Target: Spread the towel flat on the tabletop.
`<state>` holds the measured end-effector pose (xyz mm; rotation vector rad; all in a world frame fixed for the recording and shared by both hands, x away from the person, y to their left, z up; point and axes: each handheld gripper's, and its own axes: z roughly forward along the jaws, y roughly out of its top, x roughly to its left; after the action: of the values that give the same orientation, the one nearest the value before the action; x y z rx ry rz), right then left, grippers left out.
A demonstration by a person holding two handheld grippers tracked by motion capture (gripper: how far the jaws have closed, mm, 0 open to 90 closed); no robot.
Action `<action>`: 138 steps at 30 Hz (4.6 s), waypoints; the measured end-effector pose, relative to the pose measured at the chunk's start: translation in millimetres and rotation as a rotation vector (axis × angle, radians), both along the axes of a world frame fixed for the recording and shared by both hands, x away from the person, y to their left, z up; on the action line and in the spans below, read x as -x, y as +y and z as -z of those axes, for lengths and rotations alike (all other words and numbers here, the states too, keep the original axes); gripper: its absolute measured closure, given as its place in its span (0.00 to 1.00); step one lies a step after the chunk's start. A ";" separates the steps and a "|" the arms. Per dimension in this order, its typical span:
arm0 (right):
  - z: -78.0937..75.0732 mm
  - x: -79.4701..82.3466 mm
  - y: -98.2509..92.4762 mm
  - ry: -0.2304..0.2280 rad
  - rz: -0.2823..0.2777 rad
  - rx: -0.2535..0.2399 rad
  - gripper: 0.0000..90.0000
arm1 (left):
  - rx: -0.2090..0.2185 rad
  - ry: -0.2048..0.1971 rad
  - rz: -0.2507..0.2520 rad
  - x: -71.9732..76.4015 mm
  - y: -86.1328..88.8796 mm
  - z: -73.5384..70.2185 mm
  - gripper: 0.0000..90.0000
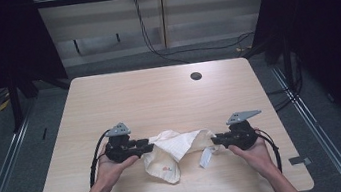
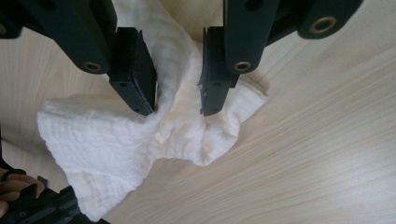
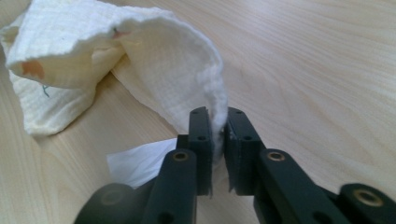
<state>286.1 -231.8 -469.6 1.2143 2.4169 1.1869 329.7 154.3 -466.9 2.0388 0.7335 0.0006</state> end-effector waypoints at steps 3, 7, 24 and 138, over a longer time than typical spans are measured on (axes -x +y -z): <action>0.7 0.6 0.4 0.005 0.005 -0.004 0.85 | -0.016 0.004 -0.009 -1.0 2.7 2.9 0.74; 1.0 1.1 0.0 0.002 0.002 -0.008 0.81 | -0.019 0.029 -0.035 -5.6 13.1 9.8 0.72; 3.7 22.0 -7.0 0.004 -0.014 0.005 0.68 | 0.013 -0.049 0.113 36.0 3.7 -10.5 0.75; -111.5 -4.5 -9.7 -0.152 -0.147 -0.165 0.97 | 0.205 -0.188 0.122 2.1 9.0 -92.0 0.97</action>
<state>290.6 -241.5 -358.1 0.9608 2.3687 1.4895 327.6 163.3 -374.9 1.8549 0.4710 0.0444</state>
